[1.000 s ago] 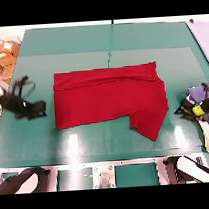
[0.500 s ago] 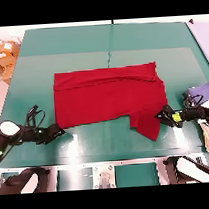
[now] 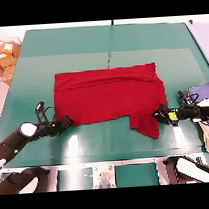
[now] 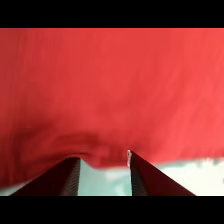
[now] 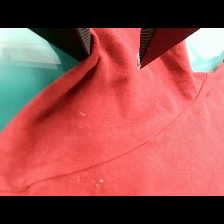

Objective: Fold the shirts.

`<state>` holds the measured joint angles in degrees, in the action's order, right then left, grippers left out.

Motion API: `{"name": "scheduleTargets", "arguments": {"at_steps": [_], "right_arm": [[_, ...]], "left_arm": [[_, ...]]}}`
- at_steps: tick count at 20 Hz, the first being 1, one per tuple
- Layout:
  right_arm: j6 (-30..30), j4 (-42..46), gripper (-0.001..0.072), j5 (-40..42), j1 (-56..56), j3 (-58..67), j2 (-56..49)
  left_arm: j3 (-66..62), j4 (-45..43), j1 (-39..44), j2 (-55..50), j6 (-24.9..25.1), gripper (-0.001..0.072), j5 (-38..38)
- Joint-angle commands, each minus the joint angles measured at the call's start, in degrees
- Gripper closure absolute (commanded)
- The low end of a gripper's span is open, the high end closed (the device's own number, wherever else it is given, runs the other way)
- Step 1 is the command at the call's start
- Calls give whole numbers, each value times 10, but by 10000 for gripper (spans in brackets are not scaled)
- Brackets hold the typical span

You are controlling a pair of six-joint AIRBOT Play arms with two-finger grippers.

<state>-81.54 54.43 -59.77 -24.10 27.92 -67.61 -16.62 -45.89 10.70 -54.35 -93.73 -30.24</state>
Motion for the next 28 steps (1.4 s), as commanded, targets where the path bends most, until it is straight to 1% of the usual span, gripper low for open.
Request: {"name": "scheduleTargets", "arguments": {"at_steps": [1,2,3,4,5,7,8,11,13,15,17,19,21,22,24,28], "right_arm": [[7,2,320,-13,1,0,-1],[7,2,320,-14,1,0,-1],[8,2,326,-17,1,0,-1],[11,2,470,-23,1,0,-1],[19,2,693,-31,1,0,-1],[18,5,696,-47,1,0,3],[7,19,697,-55,0,0,12],[-81,133,698,-94,0,0,66],[-124,191,698,-130,1,0,110],[-128,194,698,-156,1,0,148],[-128,183,697,-159,1,17,175],[-123,146,697,-157,1,65,177],[-108,90,697,-130,7,122,167],[-108,75,697,-115,19,153,151],[-109,71,697,-90,47,212,101],[-115,70,697,-35,88,317,-48]], "left_arm": [[-15,-1,14,-33,-18,425,57],[-24,-4,14,-33,-17,617,44],[-33,-9,14,-33,-17,687,26],[-46,-30,14,-33,-16,686,5],[-60,-58,13,-33,-19,686,-19],[-89,-109,-5,-33,-23,686,-83],[-107,-141,-28,-33,-23,687,-133],[-150,-226,-107,-33,-16,687,-255],[-170,-234,-132,-33,28,686,-297],[-175,-234,-133,-33,54,687,-319],[-180,-236,-133,-33,64,686,-328],[-216,-226,-133,-39,73,686,-327],[-282,-223,-133,-66,73,686,-327],[-319,-220,-133,-89,73,687,-329],[-402,-195,-132,-151,88,686,-331],[-547,-135,-132,-299,114,686,-309]]}}
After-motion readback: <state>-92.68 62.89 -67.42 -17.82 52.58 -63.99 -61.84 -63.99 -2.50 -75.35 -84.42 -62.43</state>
